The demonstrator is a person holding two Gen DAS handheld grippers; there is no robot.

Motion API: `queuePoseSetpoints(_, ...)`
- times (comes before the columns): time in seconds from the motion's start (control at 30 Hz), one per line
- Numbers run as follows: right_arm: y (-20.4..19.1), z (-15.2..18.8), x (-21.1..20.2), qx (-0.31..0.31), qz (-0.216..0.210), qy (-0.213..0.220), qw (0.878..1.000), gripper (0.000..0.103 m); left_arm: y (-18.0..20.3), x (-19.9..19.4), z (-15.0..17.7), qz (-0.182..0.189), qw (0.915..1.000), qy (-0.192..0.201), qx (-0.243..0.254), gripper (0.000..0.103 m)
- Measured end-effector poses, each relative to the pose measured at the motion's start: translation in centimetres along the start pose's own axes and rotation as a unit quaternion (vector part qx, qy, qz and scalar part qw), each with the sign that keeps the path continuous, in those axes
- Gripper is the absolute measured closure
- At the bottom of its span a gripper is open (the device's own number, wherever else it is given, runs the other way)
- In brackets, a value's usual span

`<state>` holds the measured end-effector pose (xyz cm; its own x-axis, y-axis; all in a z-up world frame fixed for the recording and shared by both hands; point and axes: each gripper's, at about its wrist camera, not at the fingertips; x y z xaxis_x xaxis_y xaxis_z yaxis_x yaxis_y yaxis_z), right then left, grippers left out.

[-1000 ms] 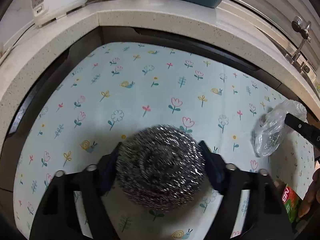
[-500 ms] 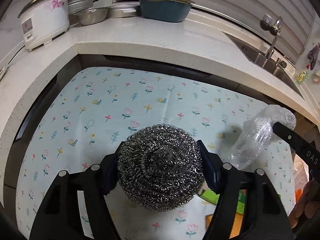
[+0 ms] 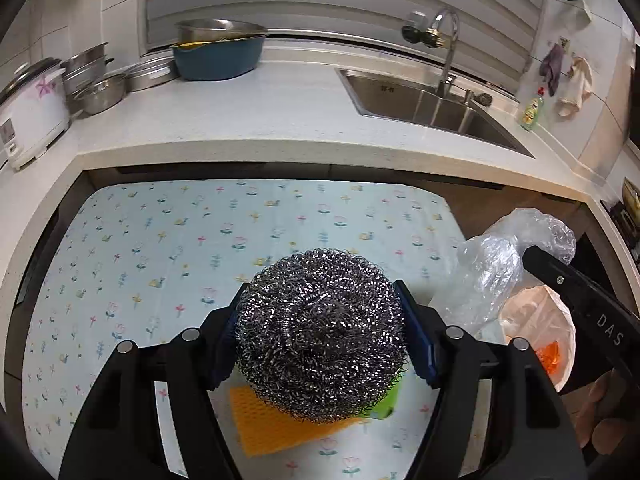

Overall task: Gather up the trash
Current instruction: 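Carry the steel wool and clear bag over the bin and open both tools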

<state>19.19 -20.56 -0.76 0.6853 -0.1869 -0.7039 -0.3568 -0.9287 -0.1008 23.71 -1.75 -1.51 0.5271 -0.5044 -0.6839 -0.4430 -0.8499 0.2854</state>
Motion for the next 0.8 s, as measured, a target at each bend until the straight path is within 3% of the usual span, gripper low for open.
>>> queuePoseSetpoints(0.47, 14.3, 2.2, -4.5, 0.071, 0.071, 0.02, 0.995, 0.096, 14.9, 2.8, 2.2, 0.079, 0.9922, -0.037, 0.088, 0.037)
queuePoseSetpoints(0.8, 21.9, 4.1, -6.3, 0.121, 0.116, 0.026, 0.985, 0.096, 23.0, 5.9, 4.5, 0.136, 0.9761, -0.078, 0.151, 0.037)
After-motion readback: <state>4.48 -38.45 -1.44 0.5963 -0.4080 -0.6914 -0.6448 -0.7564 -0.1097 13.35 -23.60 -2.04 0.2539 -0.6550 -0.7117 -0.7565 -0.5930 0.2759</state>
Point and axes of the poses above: each gripper's, at about its wrist camera, not at the fingertips, and x roughly the way its jaws point, y to its right, z to its underside, and after that the axes turned 14 degrees about z, right-handed
